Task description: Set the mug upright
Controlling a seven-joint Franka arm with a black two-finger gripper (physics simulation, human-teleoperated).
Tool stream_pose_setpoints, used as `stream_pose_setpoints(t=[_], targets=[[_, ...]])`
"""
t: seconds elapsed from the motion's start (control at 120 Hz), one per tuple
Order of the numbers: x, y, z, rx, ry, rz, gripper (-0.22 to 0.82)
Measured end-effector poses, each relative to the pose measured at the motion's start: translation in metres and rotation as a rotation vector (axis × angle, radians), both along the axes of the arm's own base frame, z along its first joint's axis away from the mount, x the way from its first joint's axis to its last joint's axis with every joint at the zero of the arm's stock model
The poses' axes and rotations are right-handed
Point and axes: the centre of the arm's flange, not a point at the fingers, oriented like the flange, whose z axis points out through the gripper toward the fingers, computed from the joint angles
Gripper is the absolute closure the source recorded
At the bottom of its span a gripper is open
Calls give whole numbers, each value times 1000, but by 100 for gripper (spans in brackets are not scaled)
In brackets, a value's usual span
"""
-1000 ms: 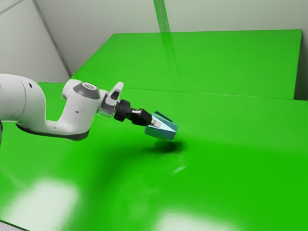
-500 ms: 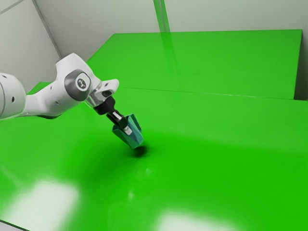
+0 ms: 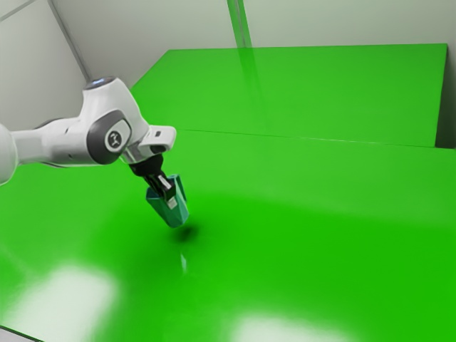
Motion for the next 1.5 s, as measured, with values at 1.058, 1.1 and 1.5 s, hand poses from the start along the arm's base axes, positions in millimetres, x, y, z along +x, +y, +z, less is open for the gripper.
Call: stream_pose_setpoints(t=[1.058, 1.1, 1.5], targets=[[-27, -19, -43, 140, -14, 256, 78], [-27, -19, -45, 141, -11, 264, 78], [-25, -22, -60, 142, 10, 319, 78]])
